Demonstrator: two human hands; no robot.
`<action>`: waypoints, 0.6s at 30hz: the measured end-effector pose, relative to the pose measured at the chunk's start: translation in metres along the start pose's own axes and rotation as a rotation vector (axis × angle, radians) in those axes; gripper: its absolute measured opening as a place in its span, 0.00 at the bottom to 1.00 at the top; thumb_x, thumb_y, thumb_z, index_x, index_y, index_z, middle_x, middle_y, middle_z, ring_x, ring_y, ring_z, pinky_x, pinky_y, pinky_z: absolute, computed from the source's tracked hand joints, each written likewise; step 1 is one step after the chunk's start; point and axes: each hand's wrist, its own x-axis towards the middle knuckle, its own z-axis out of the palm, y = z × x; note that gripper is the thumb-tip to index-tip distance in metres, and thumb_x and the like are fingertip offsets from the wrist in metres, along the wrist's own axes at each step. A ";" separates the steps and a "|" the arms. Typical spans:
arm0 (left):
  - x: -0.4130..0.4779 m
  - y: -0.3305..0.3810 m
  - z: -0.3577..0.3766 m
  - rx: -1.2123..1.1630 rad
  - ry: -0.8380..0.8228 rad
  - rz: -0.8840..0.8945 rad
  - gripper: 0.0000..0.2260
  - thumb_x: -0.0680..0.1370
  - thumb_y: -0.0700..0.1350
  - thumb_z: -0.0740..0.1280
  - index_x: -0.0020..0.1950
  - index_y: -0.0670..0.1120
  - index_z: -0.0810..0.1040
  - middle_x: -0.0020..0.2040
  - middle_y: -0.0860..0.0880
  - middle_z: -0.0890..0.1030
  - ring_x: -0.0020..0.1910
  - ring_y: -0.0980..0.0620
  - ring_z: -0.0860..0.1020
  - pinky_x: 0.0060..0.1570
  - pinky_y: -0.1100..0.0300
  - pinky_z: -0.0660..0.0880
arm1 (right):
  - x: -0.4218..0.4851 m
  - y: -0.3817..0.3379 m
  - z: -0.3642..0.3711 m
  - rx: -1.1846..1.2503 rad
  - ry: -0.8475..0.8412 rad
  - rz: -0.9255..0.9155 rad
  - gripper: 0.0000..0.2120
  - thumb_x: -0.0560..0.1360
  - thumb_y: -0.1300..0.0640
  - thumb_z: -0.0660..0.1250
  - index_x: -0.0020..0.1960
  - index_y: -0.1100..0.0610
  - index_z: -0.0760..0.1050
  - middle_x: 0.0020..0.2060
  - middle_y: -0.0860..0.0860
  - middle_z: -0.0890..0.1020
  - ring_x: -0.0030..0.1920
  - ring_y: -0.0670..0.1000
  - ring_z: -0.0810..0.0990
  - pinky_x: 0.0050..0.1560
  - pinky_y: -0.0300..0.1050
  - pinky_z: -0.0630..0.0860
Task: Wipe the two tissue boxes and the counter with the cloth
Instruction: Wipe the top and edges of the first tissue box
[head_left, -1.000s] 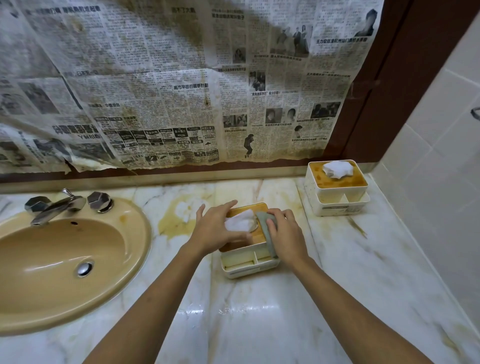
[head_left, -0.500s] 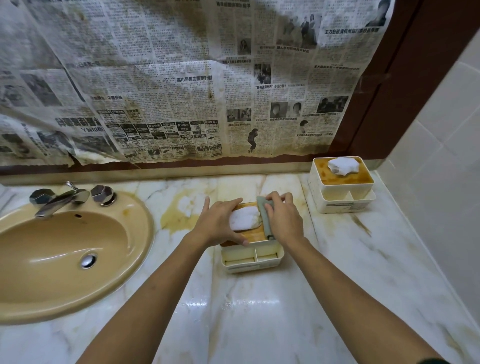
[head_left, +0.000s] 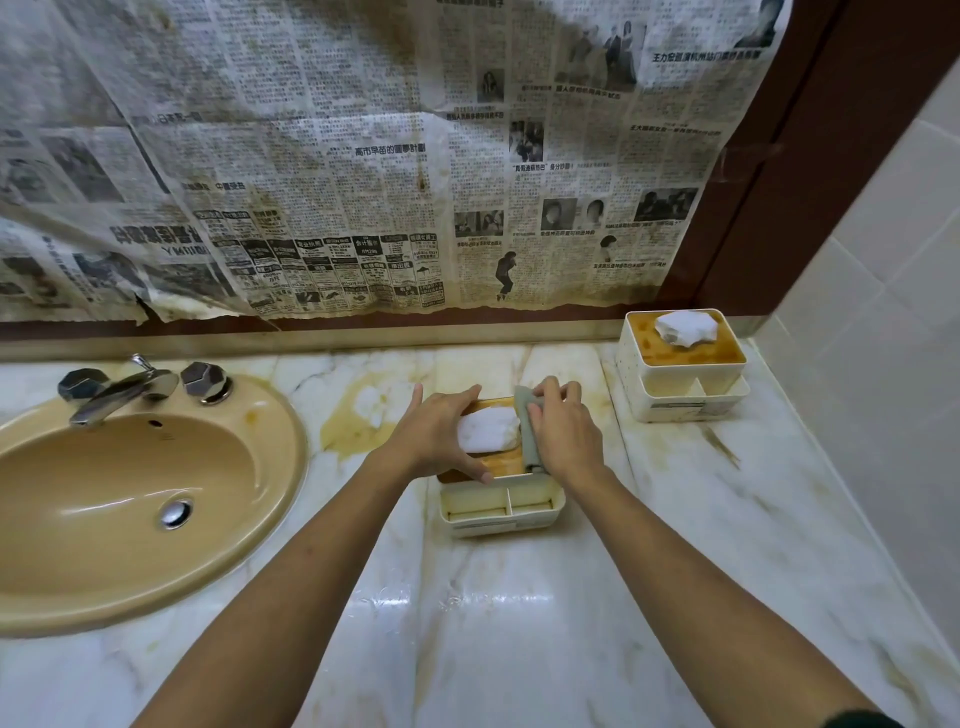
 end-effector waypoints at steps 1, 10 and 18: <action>0.000 0.000 0.001 0.001 0.001 0.000 0.59 0.58 0.67 0.79 0.81 0.48 0.56 0.74 0.49 0.71 0.74 0.49 0.64 0.77 0.44 0.38 | -0.009 0.002 0.002 -0.003 -0.004 0.003 0.10 0.84 0.50 0.56 0.62 0.52 0.65 0.60 0.55 0.71 0.51 0.56 0.77 0.41 0.48 0.76; 0.003 -0.002 0.001 -0.004 -0.004 0.020 0.58 0.59 0.65 0.80 0.81 0.49 0.55 0.73 0.50 0.71 0.74 0.48 0.64 0.77 0.44 0.38 | -0.012 0.006 0.002 -0.015 -0.003 -0.036 0.10 0.84 0.51 0.54 0.62 0.55 0.64 0.59 0.56 0.71 0.49 0.58 0.79 0.39 0.49 0.74; 0.002 -0.006 0.002 -0.030 -0.027 0.013 0.57 0.59 0.65 0.79 0.81 0.52 0.55 0.73 0.50 0.70 0.75 0.49 0.62 0.76 0.42 0.35 | 0.026 0.021 -0.023 0.273 0.091 0.012 0.04 0.82 0.55 0.57 0.54 0.50 0.70 0.51 0.50 0.77 0.49 0.53 0.76 0.46 0.49 0.73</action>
